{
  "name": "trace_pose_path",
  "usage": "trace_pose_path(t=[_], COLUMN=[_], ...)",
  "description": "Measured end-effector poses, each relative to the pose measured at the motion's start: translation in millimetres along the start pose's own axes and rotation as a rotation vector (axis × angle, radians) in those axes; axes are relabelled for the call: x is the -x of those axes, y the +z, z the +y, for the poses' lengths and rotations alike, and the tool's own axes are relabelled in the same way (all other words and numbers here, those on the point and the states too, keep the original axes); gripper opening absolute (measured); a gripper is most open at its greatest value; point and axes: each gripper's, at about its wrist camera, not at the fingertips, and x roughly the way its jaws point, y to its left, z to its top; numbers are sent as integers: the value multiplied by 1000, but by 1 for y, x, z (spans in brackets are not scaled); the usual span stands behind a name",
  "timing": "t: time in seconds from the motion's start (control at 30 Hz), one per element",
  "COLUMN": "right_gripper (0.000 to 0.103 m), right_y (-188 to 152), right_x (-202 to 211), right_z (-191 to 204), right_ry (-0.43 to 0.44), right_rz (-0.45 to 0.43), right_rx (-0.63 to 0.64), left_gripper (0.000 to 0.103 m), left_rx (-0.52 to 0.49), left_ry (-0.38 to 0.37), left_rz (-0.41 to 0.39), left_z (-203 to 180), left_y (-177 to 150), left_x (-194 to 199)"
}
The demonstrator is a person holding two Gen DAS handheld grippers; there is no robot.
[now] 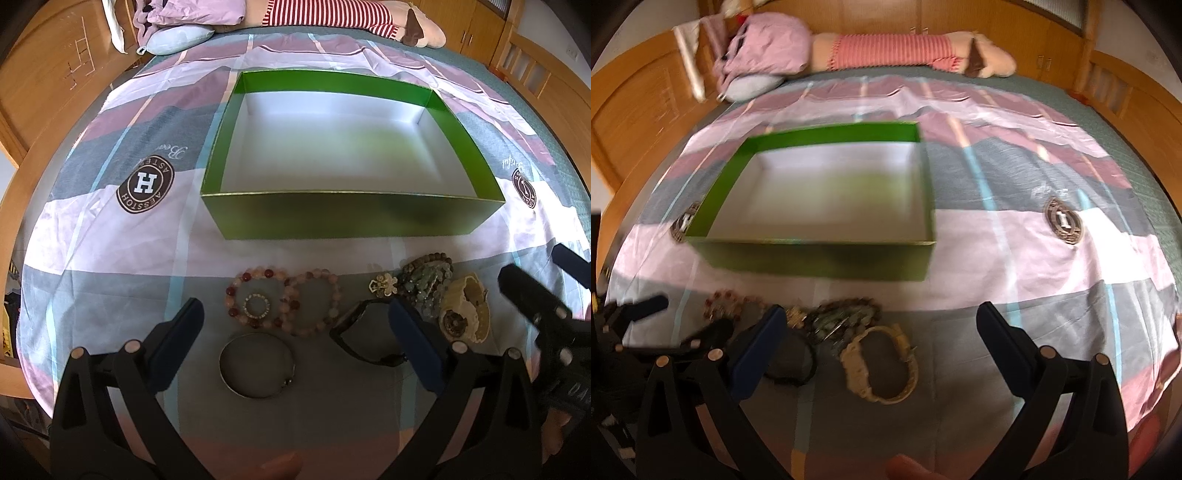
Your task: Organize jewelry
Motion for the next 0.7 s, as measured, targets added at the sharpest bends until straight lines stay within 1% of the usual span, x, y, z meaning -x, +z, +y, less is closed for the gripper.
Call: trace_pose_path(t=[0.1, 0.13, 0.2, 0.23, 0.27, 0.3, 0.33, 0.37, 0.4, 0.43, 0.53, 0.57, 0.63, 0.67, 0.7], right_gripper=[102, 102, 102, 102, 100, 91, 86, 76, 70, 66, 60, 60, 60, 60, 60], right_y=[7, 8, 9, 8, 7, 5, 3, 0, -2, -5, -10, -14, -19, -22, -23], right_x=[4, 3, -3, -9, -13, -18, -23, -27, -31, -36, -45, -48, -54, -58, -60], right_z=[-16, -19, -25, -26, -28, -27, -25, -23, -22, -21, -15, -10, -3, -2, -3], right_ry=[-74, -74, -75, -87, -79, -53, -19, 1, 26, 68, 128, 124, 79, 55, 55], right_rz=[-34, -33, -1, 26, 40, 60, 95, 119, 139, 164, 230, 257, 290, 307, 310], right_rx=[-39, -47, -59, -55, -51, -47, -40, -34, -34, -46, -52, -35, 0, 8, -1], left_gripper=[101, 101, 101, 101, 100, 93, 79, 71, 57, 49, 49, 49, 51, 52, 53], left_rx=[5, 2, -5, -6, -1, 10, 28, 40, 50, 59, 87, 86, 86, 82, 78], left_ry=[-22, -24, -17, -16, -22, -34, -57, -72, -92, -102, -136, -147, -162, -168, -171], left_rz=[26, 32, 61, 81, 111, 131, 157, 176, 195, 204, 194, 194, 196, 195, 191], left_z=[2, 2, 3, 4, 6, 10, 15, 19, 23, 26, 31, 31, 28, 27, 25], left_y=[0, 1, 2, 2, 3, 4, 5, 5, 6, 7, 9, 9, 9, 8, 8], left_x=[-6, -8, -13, -17, -22, -26, -31, -33, -36, -38, -41, -42, -43, -44, -45])
